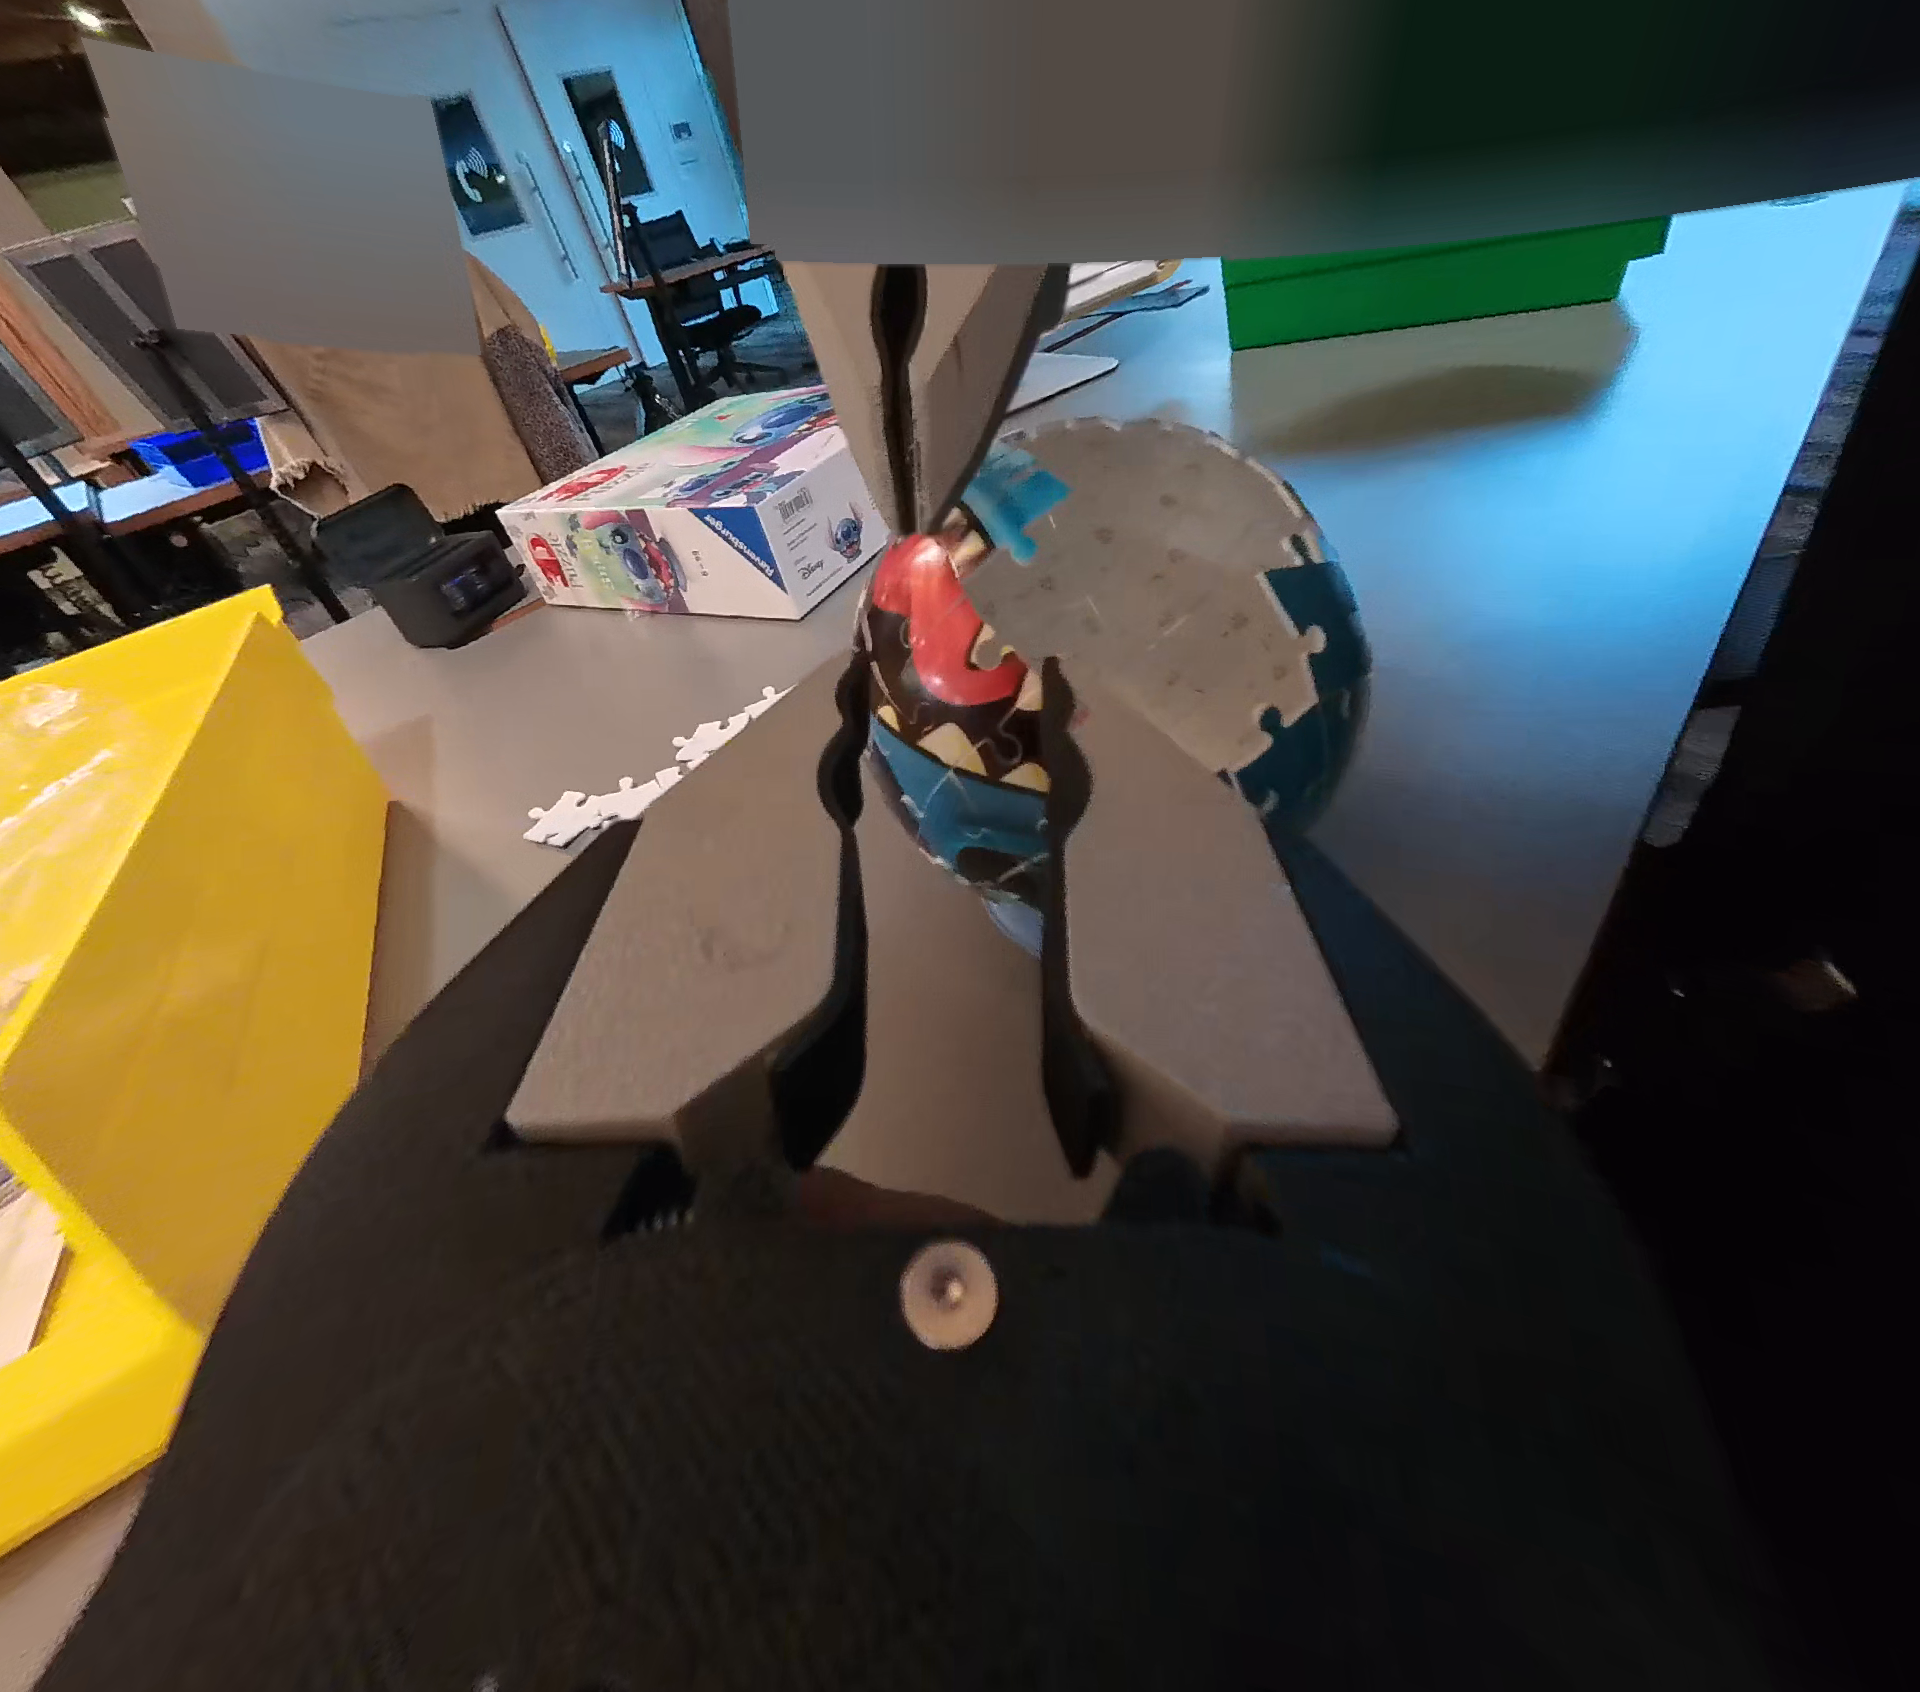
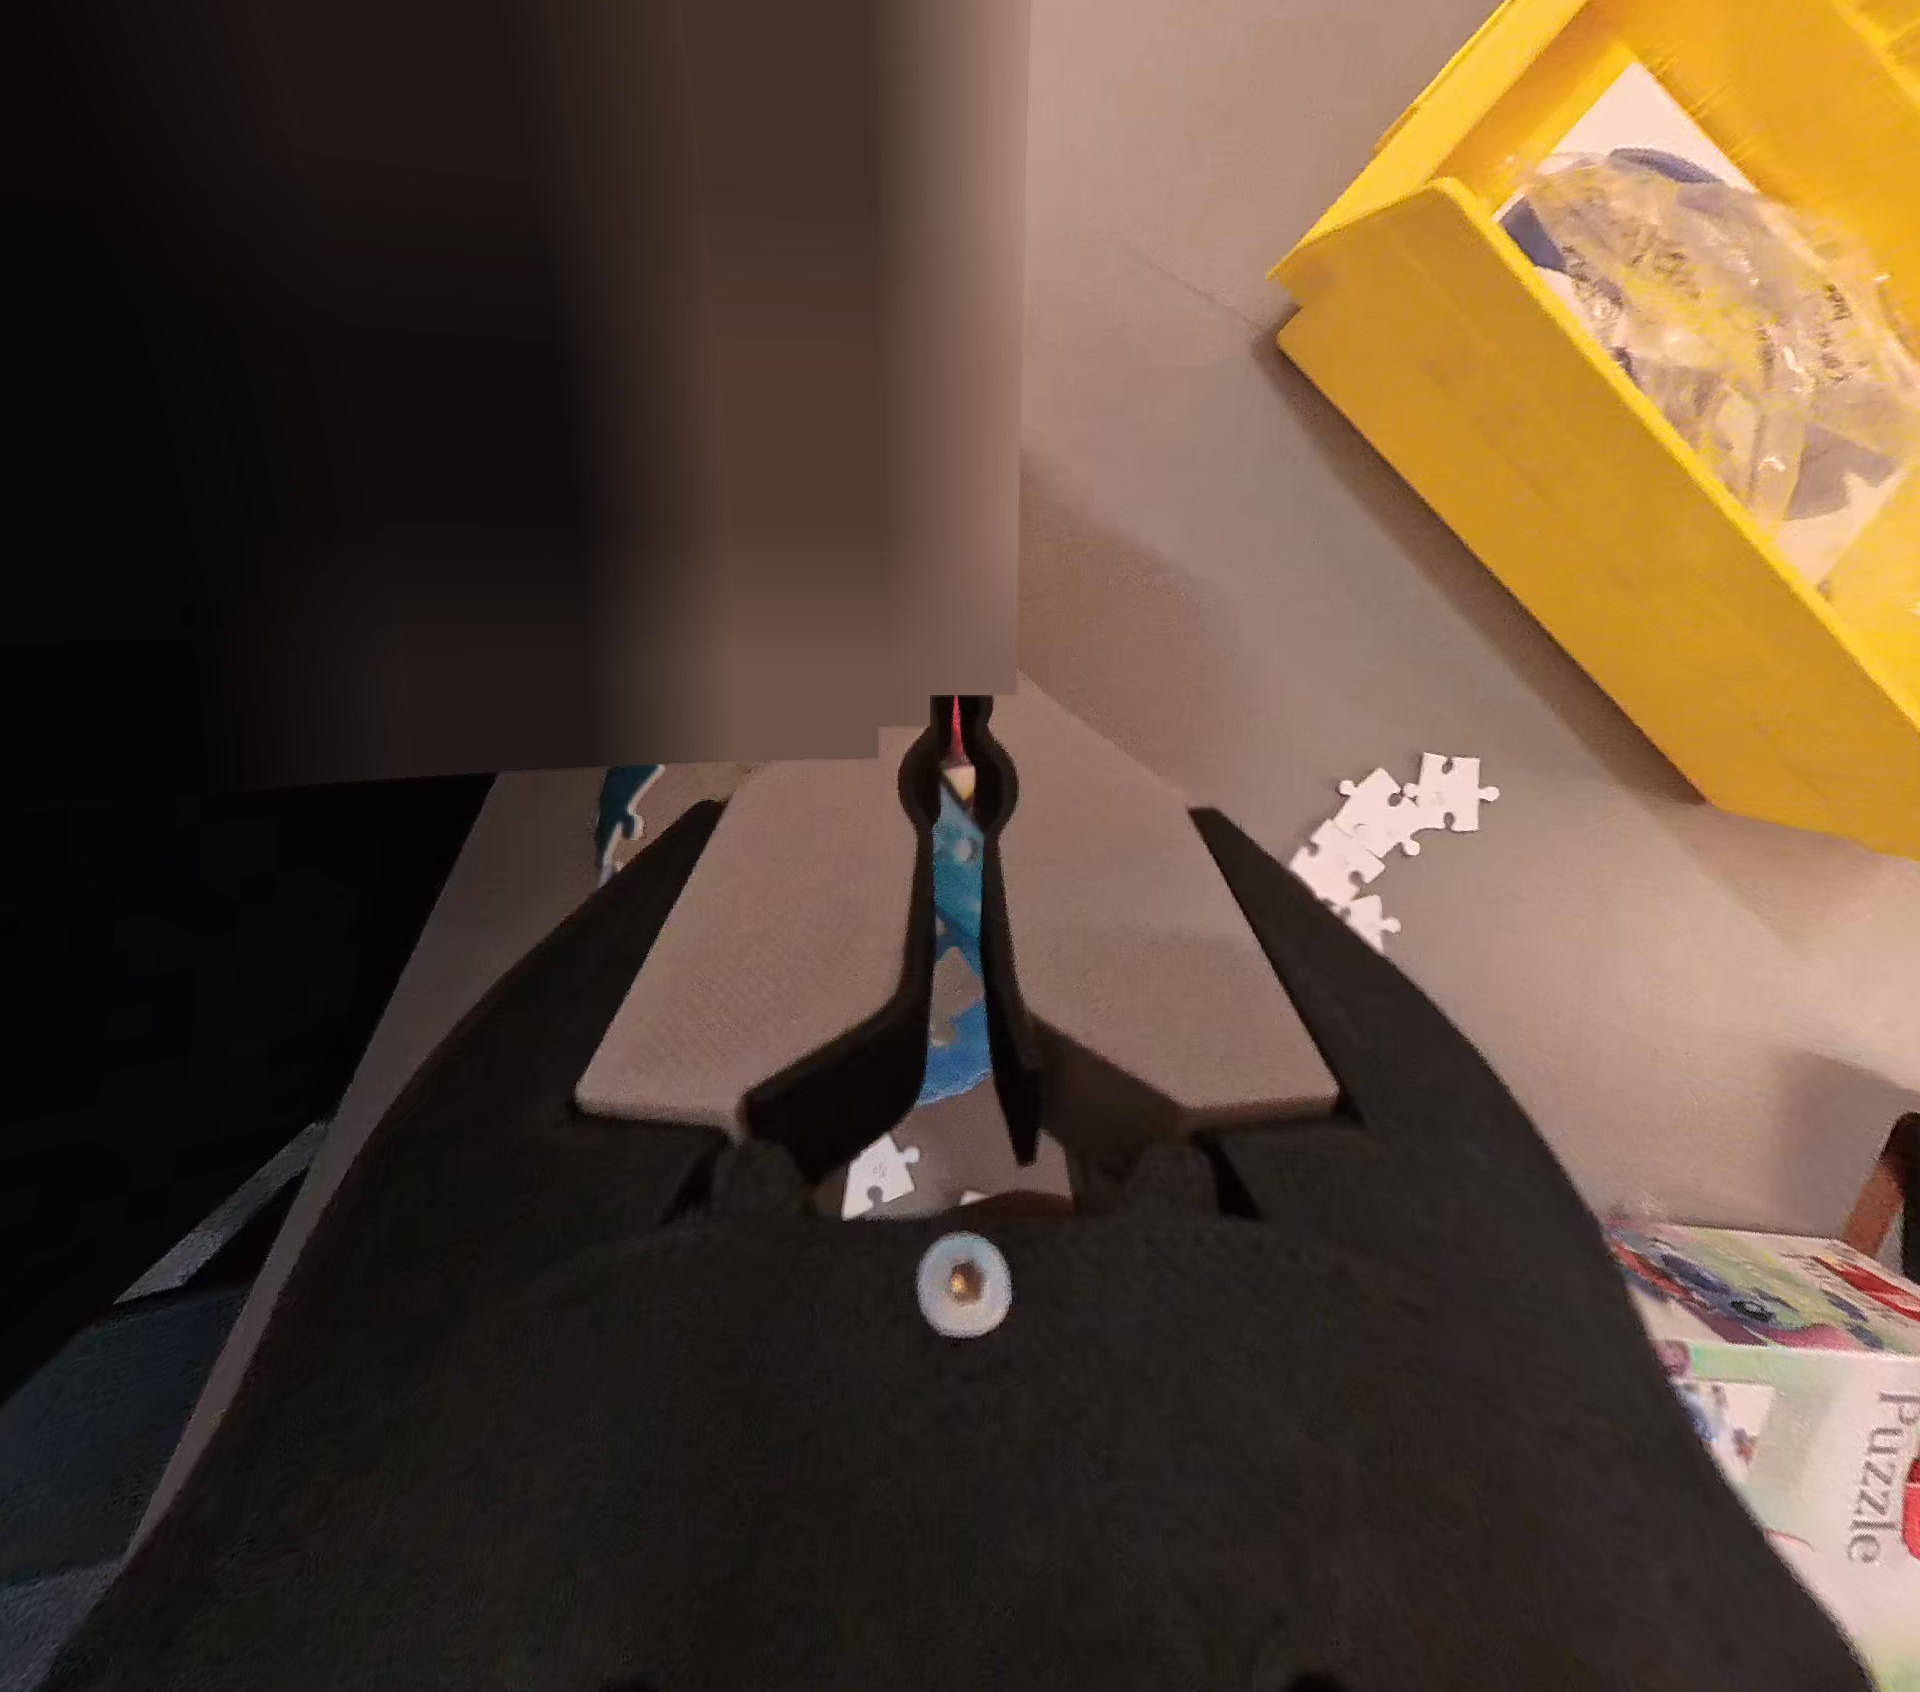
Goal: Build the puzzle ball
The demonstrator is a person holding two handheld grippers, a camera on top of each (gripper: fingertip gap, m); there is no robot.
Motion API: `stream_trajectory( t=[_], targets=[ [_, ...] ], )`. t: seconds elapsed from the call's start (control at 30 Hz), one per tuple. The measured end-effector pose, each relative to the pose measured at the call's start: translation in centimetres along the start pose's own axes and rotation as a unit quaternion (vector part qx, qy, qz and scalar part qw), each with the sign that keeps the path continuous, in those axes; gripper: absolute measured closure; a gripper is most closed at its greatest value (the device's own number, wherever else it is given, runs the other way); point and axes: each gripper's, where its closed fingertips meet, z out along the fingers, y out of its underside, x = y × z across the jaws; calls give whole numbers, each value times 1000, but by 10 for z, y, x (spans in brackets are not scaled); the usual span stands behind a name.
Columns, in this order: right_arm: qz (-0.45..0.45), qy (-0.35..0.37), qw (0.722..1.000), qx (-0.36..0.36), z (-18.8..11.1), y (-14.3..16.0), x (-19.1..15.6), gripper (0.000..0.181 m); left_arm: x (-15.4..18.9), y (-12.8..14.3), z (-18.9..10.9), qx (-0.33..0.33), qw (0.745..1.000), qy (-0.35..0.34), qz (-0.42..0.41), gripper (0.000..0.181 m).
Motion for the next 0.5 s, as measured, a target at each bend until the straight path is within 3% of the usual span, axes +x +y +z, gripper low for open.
stream_trajectory(
  t=[0.5],
  targets=[
    [0, 6, 1000, -31, 5, 11, -4, 181, 6, 6, 13, -13, 1000, -4, -8, 154]
  ],
)
